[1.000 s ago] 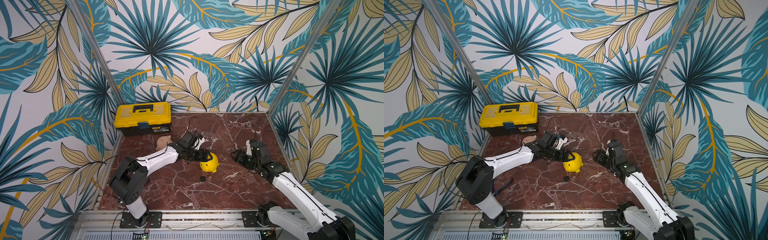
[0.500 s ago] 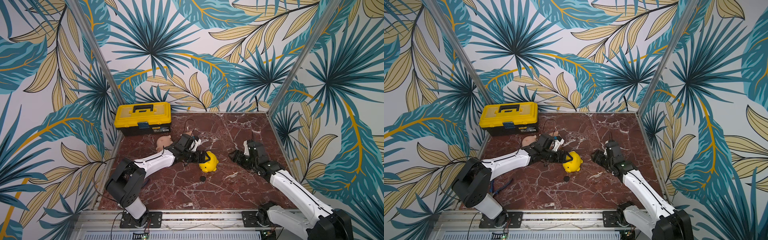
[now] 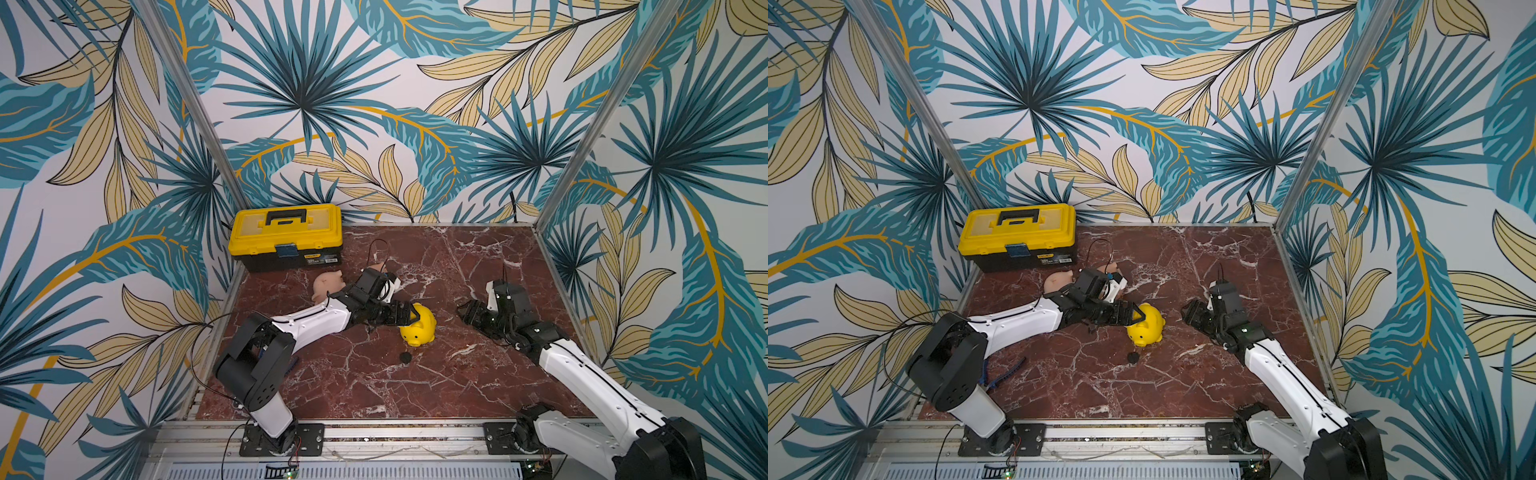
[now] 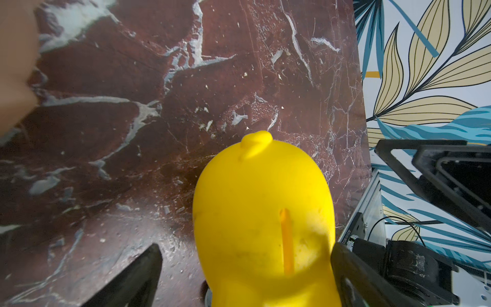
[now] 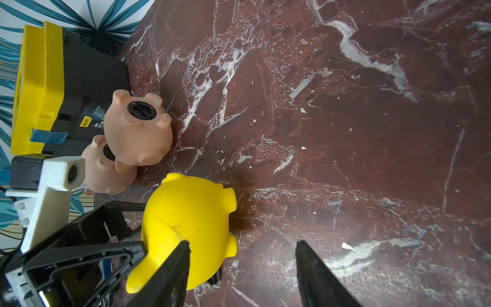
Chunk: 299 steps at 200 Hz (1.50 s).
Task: Close piggy banks
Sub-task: Turn over the piggy bank at the center of the board.
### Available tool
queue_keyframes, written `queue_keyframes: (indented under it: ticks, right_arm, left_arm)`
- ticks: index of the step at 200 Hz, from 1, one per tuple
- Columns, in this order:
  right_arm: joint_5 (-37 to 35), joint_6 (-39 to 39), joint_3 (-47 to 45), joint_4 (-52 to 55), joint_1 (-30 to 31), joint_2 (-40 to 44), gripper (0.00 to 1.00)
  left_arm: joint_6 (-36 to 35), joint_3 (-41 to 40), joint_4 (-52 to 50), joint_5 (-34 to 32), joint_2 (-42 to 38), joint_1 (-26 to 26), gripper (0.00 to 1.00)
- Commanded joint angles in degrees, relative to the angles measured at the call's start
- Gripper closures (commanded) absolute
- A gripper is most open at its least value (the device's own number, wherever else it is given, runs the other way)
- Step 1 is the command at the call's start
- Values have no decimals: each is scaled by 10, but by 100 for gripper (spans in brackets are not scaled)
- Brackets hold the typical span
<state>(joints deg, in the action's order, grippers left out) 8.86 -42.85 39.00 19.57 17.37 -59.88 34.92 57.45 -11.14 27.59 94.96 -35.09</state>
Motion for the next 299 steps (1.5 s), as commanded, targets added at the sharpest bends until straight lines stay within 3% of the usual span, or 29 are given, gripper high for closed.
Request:
queue_keyframes:
  ticks: [1, 104, 152, 214, 299]
  right_arm:
    - [-3, -1, -6, -1, 4, -2, 36]
    - [2, 4, -10, -12, 6, -16, 36]
    - [3, 4, -17, -21, 7, -21, 36]
    - [3, 5, -12, -17, 6, -26, 36]
    - [-15, 8, 3, 35, 9, 12, 36]
  left_arm:
    - [-16, -13, 4, -9, 9, 12, 1]
    - [-52, -2, -30, -24, 15, 42, 1]
    - [-78, 15, -79, -60, 8, 46, 0]
    - [-77, 28, -86, -36, -3, 45, 0]
    - [-152, 154, -220, -120, -4, -24, 0]
